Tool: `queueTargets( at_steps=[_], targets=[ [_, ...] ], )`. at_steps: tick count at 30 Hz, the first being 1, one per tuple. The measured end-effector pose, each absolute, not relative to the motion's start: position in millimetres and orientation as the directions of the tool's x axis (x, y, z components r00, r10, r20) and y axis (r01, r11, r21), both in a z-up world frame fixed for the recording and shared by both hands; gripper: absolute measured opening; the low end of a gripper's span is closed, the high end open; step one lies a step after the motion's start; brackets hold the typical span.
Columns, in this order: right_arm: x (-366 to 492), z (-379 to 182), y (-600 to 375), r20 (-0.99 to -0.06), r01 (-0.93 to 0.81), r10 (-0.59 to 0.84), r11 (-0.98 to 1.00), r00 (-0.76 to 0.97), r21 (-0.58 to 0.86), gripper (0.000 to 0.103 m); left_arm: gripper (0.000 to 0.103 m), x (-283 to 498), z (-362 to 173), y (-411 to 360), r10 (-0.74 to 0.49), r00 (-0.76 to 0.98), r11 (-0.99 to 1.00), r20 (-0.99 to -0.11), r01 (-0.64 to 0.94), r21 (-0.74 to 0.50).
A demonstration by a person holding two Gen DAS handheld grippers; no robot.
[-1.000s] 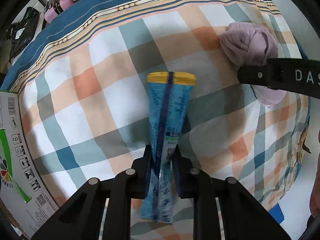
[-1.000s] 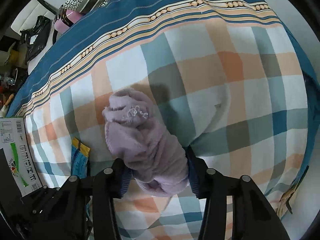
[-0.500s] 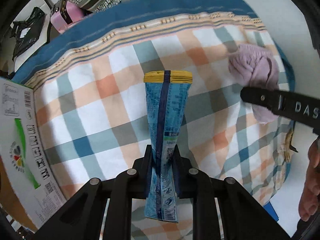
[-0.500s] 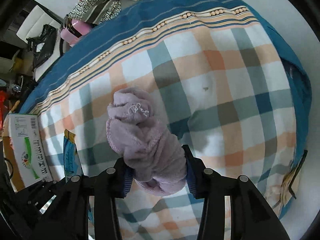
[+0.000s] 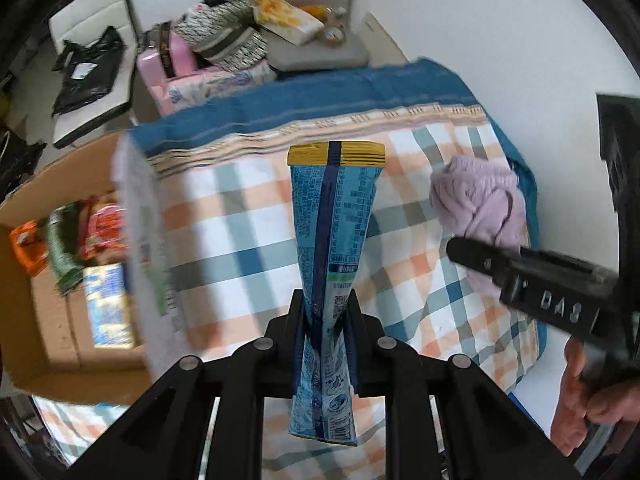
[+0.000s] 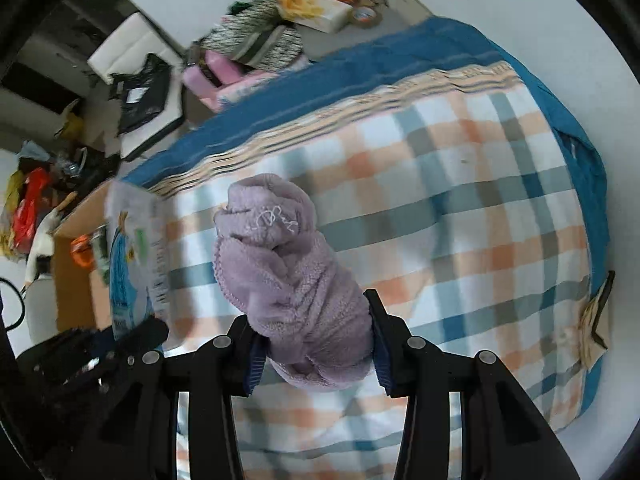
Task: Organize soft objects
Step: 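Carry both items into the box and open both tools to release them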
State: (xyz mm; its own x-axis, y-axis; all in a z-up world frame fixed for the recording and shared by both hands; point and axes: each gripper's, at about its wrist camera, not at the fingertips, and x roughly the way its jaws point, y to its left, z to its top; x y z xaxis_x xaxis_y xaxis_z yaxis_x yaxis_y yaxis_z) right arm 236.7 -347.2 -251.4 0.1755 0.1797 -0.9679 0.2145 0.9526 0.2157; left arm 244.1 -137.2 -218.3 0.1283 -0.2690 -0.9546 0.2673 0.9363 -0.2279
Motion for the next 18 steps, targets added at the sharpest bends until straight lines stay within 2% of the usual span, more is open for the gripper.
queueTargets(
  at_steps=[9,18],
  targets=[
    [217.2,-207.5,-201.6,-0.936,0.091,0.279,0.948,0.212,0.304,0.046,0.015,230.0,-179.9,-11.1,-0.235,0.225,0.965,-0.946,0.168,-0.200],
    [215.8,-213.1,-43.4,-0.920,-0.026,0.365,0.931,0.141,0.365,0.046,0.015,227.7,-182.4,131.6,-0.131,0.251,0.991,-0.959,0.044,-0.124]
  ],
)
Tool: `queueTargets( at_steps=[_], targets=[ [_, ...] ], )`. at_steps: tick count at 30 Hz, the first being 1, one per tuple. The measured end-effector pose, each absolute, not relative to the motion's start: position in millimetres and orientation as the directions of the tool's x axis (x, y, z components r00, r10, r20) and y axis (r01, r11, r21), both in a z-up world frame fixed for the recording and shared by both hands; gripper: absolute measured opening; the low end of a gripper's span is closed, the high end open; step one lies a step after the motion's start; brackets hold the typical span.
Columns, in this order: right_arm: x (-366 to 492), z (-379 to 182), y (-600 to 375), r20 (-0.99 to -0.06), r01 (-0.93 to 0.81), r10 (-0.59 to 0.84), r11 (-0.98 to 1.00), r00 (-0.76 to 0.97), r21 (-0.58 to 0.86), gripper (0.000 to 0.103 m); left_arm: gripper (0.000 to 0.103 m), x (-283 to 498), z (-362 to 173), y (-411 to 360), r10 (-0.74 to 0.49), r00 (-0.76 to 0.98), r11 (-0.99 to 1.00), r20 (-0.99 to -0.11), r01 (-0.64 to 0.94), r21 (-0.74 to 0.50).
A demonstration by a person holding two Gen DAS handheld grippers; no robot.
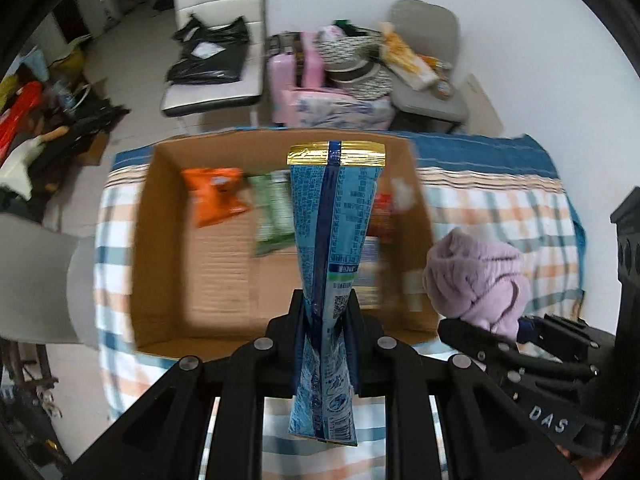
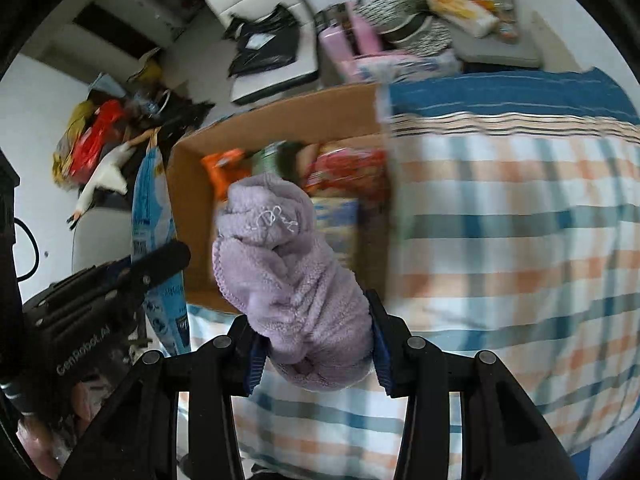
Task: Organize soft objects
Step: 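Carry both items into the box and open both tools to release them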
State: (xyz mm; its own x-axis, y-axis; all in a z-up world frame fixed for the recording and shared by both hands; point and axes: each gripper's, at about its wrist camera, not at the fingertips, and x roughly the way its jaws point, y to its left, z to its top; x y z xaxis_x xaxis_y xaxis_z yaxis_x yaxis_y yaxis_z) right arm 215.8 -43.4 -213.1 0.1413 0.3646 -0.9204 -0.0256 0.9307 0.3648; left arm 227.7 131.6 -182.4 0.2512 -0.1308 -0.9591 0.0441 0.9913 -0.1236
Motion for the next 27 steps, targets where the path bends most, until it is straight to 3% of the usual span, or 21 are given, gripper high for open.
queueTargets(
  at_steps=[11,20,27],
  targets=[
    [251.0,-259.7,63.2,-0.939,-0.028,0.341,0.940,0.051,0.340,0.046,0.015,262.7,-246.9,203.4,-0.091,0.134,0.996,-0.987,-0.011,-0.093],
    [280.8,-311.3,79.3,-0.955,0.021,0.297,0.955,-0.029,0.296,0.046,0.015,297.4,-315.2,218.9,-0.188,-0.052,0.981,-0.981,-0.054,-0.186],
    [290.5,-336.0,76.4,-0.953,0.060,0.294,0.955,-0.080,0.290,0.049,0.017,303.5,-329.2,211.6,-0.175,-0.090,0.984,-0.980,-0.038,-0.173]
  ],
)
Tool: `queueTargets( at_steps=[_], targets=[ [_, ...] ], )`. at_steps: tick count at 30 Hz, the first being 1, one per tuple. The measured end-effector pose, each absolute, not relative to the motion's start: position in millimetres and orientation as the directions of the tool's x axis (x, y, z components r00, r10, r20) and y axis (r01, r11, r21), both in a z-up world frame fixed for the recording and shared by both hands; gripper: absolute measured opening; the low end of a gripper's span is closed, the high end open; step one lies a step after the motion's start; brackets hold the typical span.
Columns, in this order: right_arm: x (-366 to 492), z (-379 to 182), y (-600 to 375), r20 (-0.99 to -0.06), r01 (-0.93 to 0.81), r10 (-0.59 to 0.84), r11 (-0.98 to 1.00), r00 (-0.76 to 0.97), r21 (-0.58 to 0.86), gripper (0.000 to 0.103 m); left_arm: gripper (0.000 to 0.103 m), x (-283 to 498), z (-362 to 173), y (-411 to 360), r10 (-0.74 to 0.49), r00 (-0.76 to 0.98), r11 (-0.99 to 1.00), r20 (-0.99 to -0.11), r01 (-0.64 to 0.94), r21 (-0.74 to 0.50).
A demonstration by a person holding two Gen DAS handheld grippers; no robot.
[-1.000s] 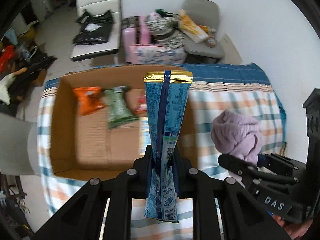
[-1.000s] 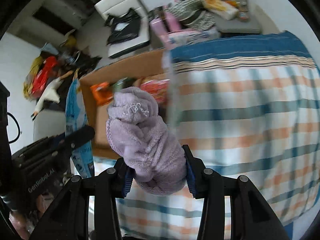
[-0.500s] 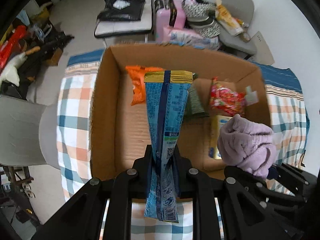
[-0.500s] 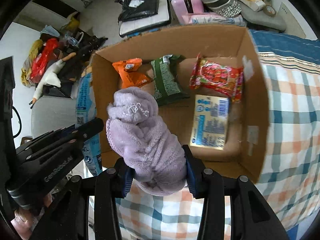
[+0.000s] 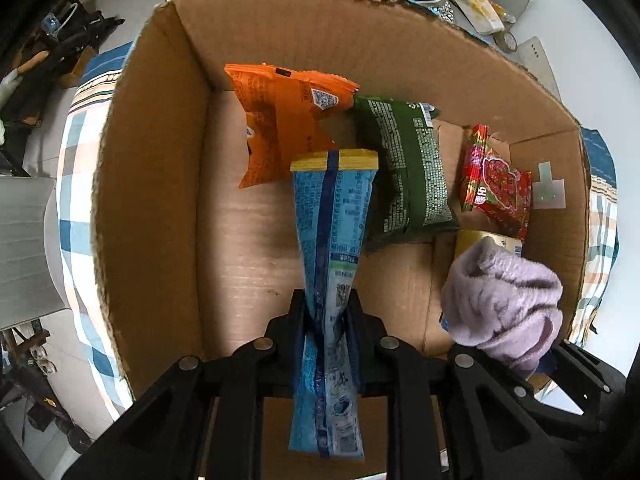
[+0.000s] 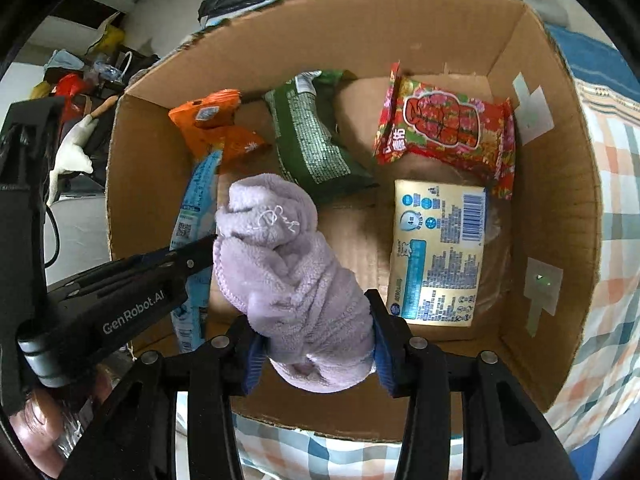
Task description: Organize soft objects
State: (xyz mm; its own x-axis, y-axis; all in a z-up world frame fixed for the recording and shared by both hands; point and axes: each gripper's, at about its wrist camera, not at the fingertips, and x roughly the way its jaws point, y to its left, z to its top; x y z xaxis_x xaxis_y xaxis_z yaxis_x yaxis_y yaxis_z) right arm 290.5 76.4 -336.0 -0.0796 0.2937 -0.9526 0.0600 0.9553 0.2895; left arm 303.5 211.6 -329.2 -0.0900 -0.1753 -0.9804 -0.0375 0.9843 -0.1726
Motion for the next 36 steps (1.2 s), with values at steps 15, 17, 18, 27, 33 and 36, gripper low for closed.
queueTargets(
  at_steps=[15,17,18,27,33,36],
  targets=[
    [288.3,-322.1,66.8,-0.971,0.019,0.232,0.973,-0.060,0.232,0.075,0.028,296.0,-300.7,202.3,-0.112,-0.032,0.993,-0.993,-0.043,-0.111],
    [286.2,-314.2,63.8,-0.979,-0.001,0.198,0.980,-0.039,0.198,0.078,0.028,291.2,-295.6,202.3,-0.105,-0.009,0.993,-0.994,-0.047,-0.105],
    [285.2,-311.2,61.7,-0.982,-0.005,0.185,0.983,-0.032,0.185,0.078,0.029,287.3,-290.2,200.7,-0.102,0.008,0.994,-0.995,-0.045,-0.103],
    [268.4,-292.1,39.0,-0.997,-0.023,0.054,0.998,0.049,0.053,0.101,0.079,260.4,-264.4,202.9,-0.042,0.133,0.997,-0.990,-0.052,-0.049],
    [258.0,-282.0,33.9,-0.996,-0.026,0.029,0.999,0.085,0.027,0.103,0.095,246.5,-254.0,205.7,-0.009,0.168,0.998,-0.986,-0.062,-0.020],
    [250.4,-275.4,33.2,-0.994,-0.029,0.029,0.999,0.102,0.026,0.103,0.095,238.5,-247.9,206.4,-0.012,0.184,0.997,-0.983,-0.069,-0.025]
  ],
)
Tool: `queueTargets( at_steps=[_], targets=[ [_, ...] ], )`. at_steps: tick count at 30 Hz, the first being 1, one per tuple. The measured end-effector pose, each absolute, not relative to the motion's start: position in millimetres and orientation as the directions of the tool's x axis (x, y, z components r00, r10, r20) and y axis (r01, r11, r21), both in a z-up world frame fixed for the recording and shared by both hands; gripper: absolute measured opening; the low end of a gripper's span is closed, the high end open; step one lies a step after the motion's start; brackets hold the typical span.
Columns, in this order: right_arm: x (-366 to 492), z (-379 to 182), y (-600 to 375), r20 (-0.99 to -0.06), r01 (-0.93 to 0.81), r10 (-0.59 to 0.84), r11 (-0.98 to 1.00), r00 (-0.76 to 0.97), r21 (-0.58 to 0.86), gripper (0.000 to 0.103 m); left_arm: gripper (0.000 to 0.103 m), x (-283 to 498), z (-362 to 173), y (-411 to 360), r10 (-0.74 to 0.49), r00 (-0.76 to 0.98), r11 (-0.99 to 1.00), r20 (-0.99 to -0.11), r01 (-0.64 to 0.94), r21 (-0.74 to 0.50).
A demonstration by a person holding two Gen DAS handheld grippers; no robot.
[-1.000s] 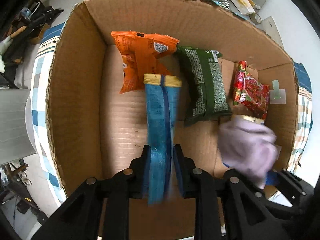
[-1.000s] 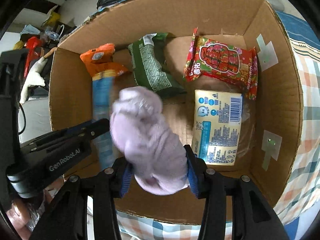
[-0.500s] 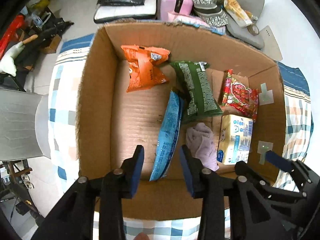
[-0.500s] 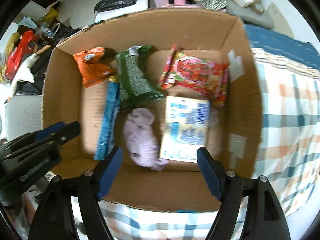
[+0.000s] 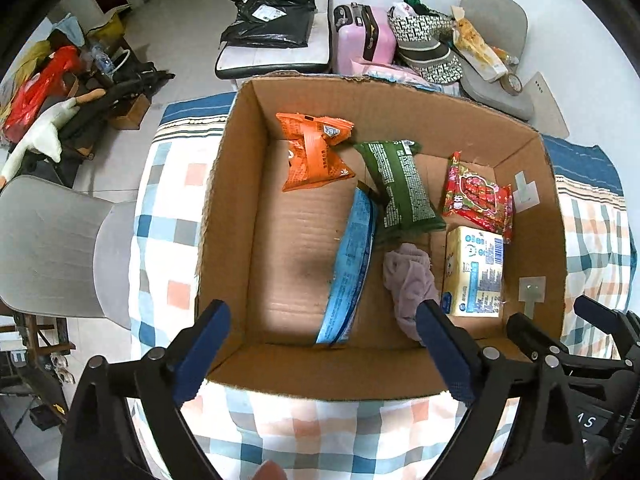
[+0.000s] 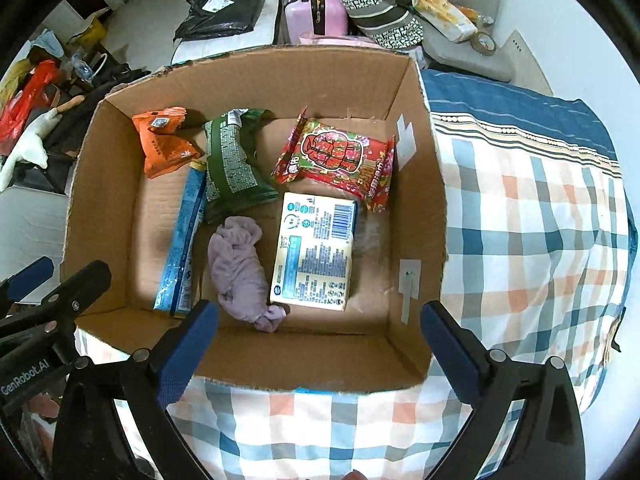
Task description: Organize soft objects
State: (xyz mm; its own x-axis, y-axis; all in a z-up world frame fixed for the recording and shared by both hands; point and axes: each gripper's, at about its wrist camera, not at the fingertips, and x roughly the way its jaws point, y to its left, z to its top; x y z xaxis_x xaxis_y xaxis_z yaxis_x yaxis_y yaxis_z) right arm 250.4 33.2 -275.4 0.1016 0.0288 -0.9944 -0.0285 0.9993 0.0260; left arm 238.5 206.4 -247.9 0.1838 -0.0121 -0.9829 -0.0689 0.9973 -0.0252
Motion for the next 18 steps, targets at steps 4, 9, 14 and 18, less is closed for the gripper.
queueTargets(
  at_steps=[4,9,14,18],
  targets=[
    [239.3,-259.6,31.1,-0.991,-0.032,0.030,0.999,0.133,0.026,0.103,0.095,226.5,-229.4,204.5,-0.004,0.228,0.997,-0.974,-0.078,-0.022],
    [219.2,-221.5,25.8,-0.978,-0.040,0.037,0.999,0.204,0.029,0.103,0.095,206.5,-191.7,201.6,0.008,0.308,0.996,-0.951,-0.087,-0.019],
    [188.4,-173.1,20.2,-0.959,-0.056,0.047,0.998,0.279,0.033,0.103,0.095,177.6,-139.4,197.6,0.038,0.408,0.996,-0.912,-0.090,0.001],
    [161.3,-131.9,14.6,-0.935,-0.057,0.053,0.998,0.351,0.036,0.103,0.095,157.5,-105.9,196.9,0.041,0.461,0.996,-0.887,-0.094,-0.002]
  ],
)
